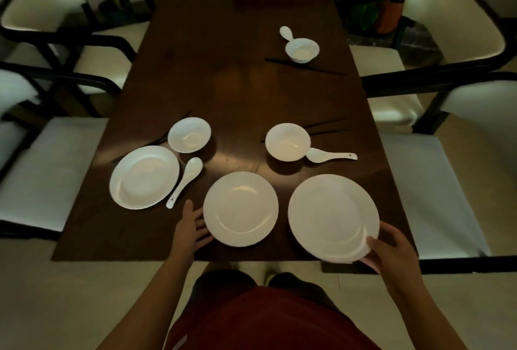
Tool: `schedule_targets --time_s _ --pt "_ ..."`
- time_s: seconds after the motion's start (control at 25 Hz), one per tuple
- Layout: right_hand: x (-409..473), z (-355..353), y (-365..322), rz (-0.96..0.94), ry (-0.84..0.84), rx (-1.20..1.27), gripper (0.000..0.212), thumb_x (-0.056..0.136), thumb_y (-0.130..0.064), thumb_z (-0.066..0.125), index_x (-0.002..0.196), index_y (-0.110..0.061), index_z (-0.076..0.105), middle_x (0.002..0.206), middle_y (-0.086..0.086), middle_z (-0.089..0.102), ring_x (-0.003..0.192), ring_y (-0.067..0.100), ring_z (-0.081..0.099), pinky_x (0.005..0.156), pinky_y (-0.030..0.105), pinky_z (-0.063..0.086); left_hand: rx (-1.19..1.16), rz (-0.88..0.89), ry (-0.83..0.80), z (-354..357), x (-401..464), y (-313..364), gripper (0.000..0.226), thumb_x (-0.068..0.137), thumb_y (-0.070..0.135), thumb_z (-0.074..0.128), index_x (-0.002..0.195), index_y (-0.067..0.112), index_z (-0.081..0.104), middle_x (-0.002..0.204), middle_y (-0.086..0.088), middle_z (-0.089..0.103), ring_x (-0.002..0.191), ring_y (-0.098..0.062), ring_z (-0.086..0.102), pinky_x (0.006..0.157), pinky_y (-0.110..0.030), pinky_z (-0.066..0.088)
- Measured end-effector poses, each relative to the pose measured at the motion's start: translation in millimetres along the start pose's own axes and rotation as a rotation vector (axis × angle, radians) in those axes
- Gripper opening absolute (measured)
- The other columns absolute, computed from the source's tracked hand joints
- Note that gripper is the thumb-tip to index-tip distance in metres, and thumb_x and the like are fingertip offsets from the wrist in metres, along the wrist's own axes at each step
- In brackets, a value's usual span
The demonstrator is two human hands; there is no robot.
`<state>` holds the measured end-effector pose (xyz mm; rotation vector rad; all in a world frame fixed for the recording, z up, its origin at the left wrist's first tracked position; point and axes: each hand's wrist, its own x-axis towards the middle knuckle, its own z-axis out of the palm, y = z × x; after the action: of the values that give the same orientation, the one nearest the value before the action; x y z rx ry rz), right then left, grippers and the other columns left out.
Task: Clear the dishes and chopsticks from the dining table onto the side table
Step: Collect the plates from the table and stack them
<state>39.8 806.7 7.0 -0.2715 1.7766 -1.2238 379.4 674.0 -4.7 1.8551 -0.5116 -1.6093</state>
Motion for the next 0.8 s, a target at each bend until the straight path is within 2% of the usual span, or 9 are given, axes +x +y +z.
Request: schedule_targets --time_s 0.08,0.16,0.28,0.36,0.44,0.56,0.68,0.8 --pt "-2.8 29.2 -8.0 -0.023 -0.094 -0.014 0.038 0.081 0.002 0.062 0.113 -0.018 0.056 0.093 -0.002 0.066 0.086 0.018 0.065 0.053 0.028 0.058 0.025 -0.005 -0.004 -0.6 1.2 2.0 0.063 0.092 0.056 0.031 0.130 0.008 0.049 0.118 -0.016 0.056 0.106 -0.032 0.055 0.085 -0.044 0.048" --pt "-1.4 70.3 -16.2 -0.037 -0.191 -0.062 0.036 0.083 0.001 0.060 0.110 -0.022 0.056 0.089 -0.003 0.067 0.083 0.015 0.066 0.052 0.026 0.057 0.035 -0.001 -0.011 -1.8 2.9 2.0 0.062 0.092 0.056 0.032 0.129 0.009 0.050 0.115 -0.017 0.058 0.105 -0.033 0.057 0.082 -0.044 0.050" --pt "1.6 125.5 -16.4 -0.018 -0.314 -0.141 0.032 0.085 -0.002 0.059 0.104 -0.028 0.055 0.096 0.006 0.068 0.088 0.020 0.067 0.057 0.030 0.058 0.045 -0.024 -0.030 -5.3 4.8 4.2 0.052 0.092 0.052 0.040 0.123 0.014 0.053 0.112 -0.014 0.060 0.100 -0.031 0.059 0.077 -0.041 0.052" --pt "3.5 147.9 -10.6 -0.006 -0.361 -0.170 0.032 0.085 -0.003 0.059 0.098 -0.032 0.055 0.102 0.011 0.067 0.093 0.024 0.066 0.062 0.033 0.059 0.062 -0.016 -0.044 -7.6 6.2 4.7 0.037 0.091 0.041 0.051 0.117 0.016 0.054 0.110 -0.011 0.061 0.098 -0.028 0.061 0.071 -0.037 0.054" --pt "6.7 160.8 -3.9 0.007 -0.367 -0.196 0.032 0.086 -0.003 0.058 0.097 -0.032 0.056 0.102 0.011 0.066 0.094 0.024 0.065 0.062 0.032 0.059 0.150 0.050 -0.060 -9.2 9.4 3.7 0.028 0.088 0.023 0.059 0.114 0.013 0.057 0.110 -0.012 0.062 0.098 -0.025 0.061 0.066 -0.032 0.055" --pt "7.6 171.2 2.6 0.025 -0.351 -0.207 0.031 0.086 -0.002 0.058 0.105 -0.026 0.057 0.097 0.006 0.066 0.090 0.020 0.065 0.058 0.028 0.058 0.265 0.148 -0.069 -11.2 10.6 0.1 0.038 0.084 0.004 0.061 0.122 0.008 0.054 0.104 -0.013 0.062 0.096 -0.025 0.060 0.069 -0.035 0.056" --pt "9.2 176.2 7.3 0.008 -0.329 -0.244 0.032 0.085 -0.003 0.058 0.109 -0.023 0.056 0.098 0.007 0.066 0.090 0.021 0.065 0.062 0.030 0.058 0.316 0.180 -0.053 -12.7 14.5 -1.0 0.043 0.083 -0.002 0.059 0.124 0.009 0.053 0.104 -0.012 0.061 0.099 -0.027 0.059 0.074 -0.039 0.057" --pt "12.1 173.7 6.3 -0.123 -0.293 -0.500 0.034 0.084 -0.009 0.062 0.117 -0.017 0.058 0.096 0.009 0.066 0.083 0.021 0.066 0.067 0.033 0.059 0.326 0.208 -0.042 -13.0 16.0 -4.5 0.043 0.082 -0.003 0.060 0.123 0.009 0.054 0.104 -0.014 0.062 0.097 -0.027 0.060 0.073 -0.039 0.057"
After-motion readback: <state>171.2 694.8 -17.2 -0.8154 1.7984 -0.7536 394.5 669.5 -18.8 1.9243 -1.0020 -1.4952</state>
